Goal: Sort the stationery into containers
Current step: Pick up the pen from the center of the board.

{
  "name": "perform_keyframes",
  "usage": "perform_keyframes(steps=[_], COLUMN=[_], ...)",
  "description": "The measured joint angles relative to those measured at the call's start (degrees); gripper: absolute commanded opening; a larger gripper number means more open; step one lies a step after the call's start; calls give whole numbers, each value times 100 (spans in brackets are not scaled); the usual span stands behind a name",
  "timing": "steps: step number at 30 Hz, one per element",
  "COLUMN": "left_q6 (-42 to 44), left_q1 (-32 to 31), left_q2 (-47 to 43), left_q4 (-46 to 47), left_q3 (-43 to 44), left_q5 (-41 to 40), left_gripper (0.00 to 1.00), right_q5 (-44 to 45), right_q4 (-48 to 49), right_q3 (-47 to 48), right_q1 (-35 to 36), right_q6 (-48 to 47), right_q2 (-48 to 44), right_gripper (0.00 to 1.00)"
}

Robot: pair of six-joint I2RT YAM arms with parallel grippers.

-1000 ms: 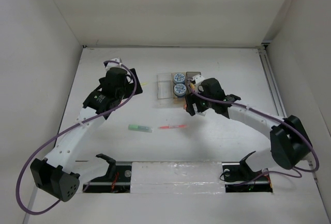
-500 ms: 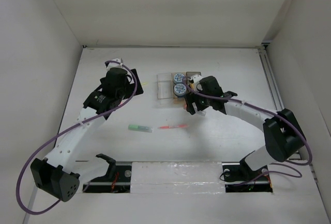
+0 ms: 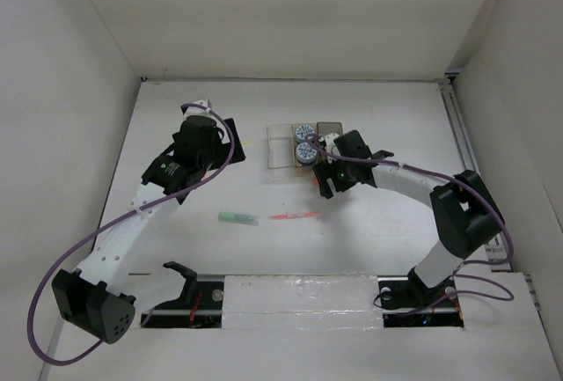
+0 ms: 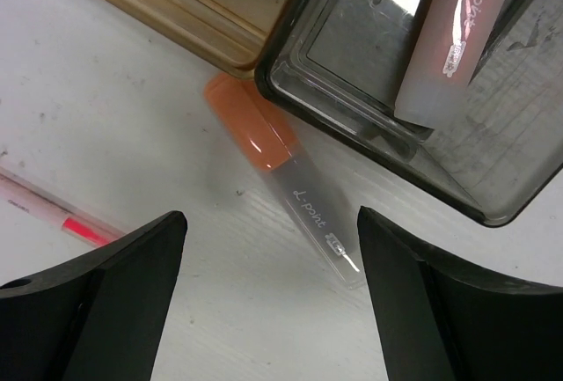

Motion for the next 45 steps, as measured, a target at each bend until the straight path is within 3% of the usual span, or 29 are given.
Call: perform_keyframes(steps=[8,17,20,24,26,33,45], left_q6=[46,87,90,131,138,168,168], left_q1=[0,2,2,2,0,0,0], left_q2=[0,-2,-22,-68,-83,-85,-85], left_q4=[46,92,125,166,170,203,205], left_q3=[0,0,0,0,0,0,0], left_q5=[129,227,267,317,330,378,374], left_gripper=[100,100,100,100,100,100,100], right_q5=[74,138,186,278,330,339,361], right_q4=[-149,-249,-295,-299,-302,-365,-837], right_q3=[116,291,374,385,396,426,481], right_q1=[-57,-101,-57,-61,-57,55,608], right_q6=[-76,-138,-142,-175,-179,-149,-74], right_q2=[184,520,577,603,616,623,-70], right_gripper=[84,75,67,49,30,3,0])
